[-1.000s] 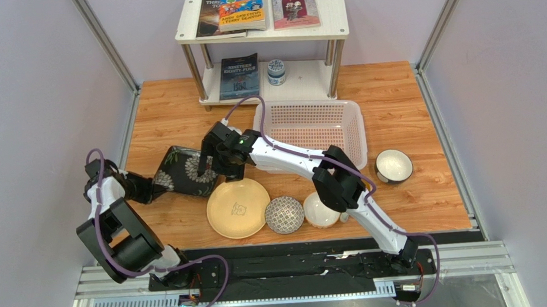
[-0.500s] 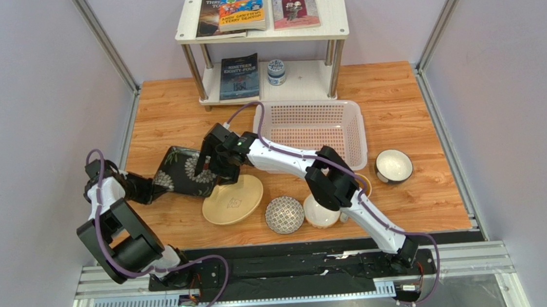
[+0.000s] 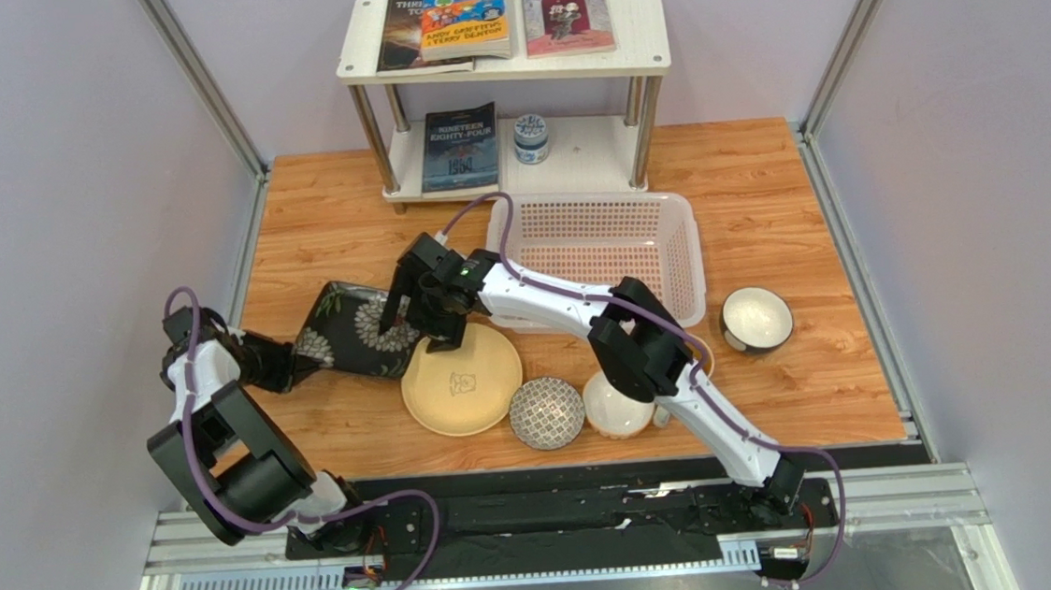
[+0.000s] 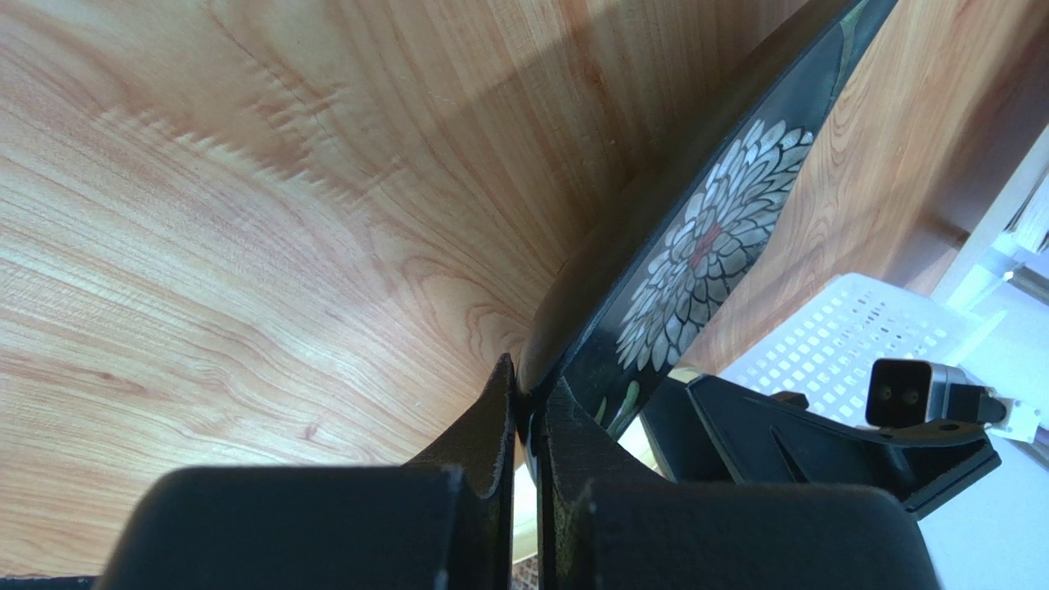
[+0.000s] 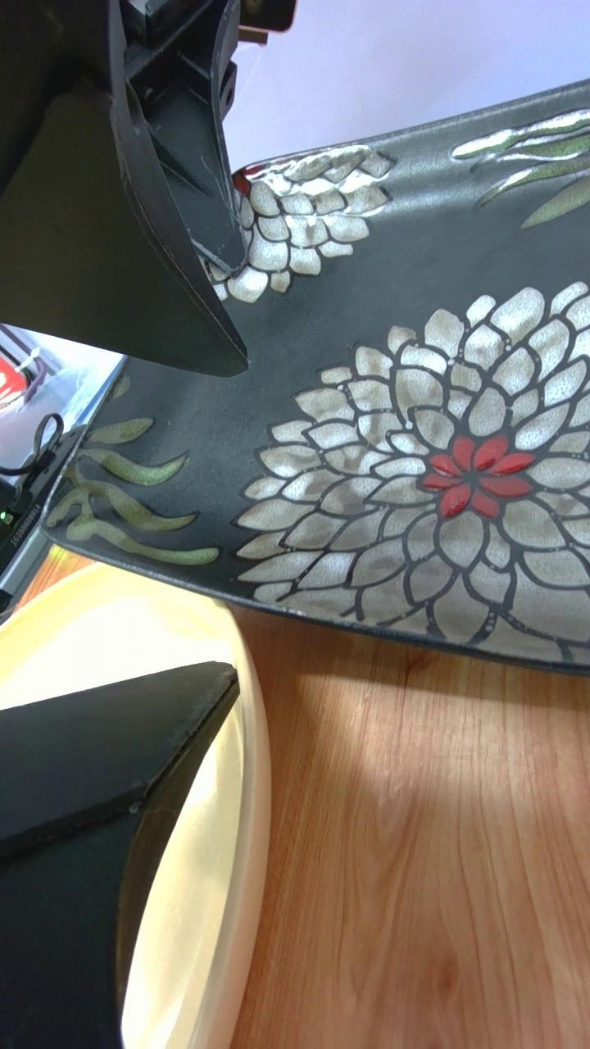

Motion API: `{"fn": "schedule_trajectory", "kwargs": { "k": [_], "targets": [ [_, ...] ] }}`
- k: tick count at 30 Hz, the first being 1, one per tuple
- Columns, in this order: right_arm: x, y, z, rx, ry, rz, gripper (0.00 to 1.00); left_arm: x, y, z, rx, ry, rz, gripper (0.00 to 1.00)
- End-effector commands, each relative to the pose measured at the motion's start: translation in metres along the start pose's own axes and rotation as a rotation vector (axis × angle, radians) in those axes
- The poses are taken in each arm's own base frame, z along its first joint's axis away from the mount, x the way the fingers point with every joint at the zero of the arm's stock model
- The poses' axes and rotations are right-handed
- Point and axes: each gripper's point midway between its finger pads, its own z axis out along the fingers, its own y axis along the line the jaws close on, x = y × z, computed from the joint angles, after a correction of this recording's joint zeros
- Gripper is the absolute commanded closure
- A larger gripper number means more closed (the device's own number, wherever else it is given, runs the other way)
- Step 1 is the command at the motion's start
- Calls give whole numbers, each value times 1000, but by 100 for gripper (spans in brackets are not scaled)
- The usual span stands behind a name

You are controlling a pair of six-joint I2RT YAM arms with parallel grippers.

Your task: Place the mixed dishes into the plastic bin

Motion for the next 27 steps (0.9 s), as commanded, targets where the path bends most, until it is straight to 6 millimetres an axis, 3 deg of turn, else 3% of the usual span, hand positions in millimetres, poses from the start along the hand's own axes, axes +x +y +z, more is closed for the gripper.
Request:
{"fn": "schedule_trajectory", "kwargs": {
  "k": [1,7,12,13,15,16,22,27],
  "targets": [
    [-11,32,-40,-95,-35,-32,7,-3,2,-3,-3,-21,24,100],
    [-16,51,-76,-149,-69,-52,7,-6,3,0,-8,-25,20,100],
    [-42,59,-79,-165,-106,-25,7,-4,2,-1,0,-24,21,100],
    [-48,45,-62,-129,-93,-9,7,-4,2,-1,-1,-24,19,100],
    [-54,45,-57,-124,-84,1,8,-4,2,-2,5,-22,17,100],
    [-56,36,-47,-100,-83,8,8,-3,1,-2,6,-22,16,100],
    [-73,21,-28,-79,-113,43,8,-2,0,0,16,-11,16,100],
    [-75,12,-13,-63,-114,55,9,-1,-1,1,27,-9,17,100]
  ]
}}
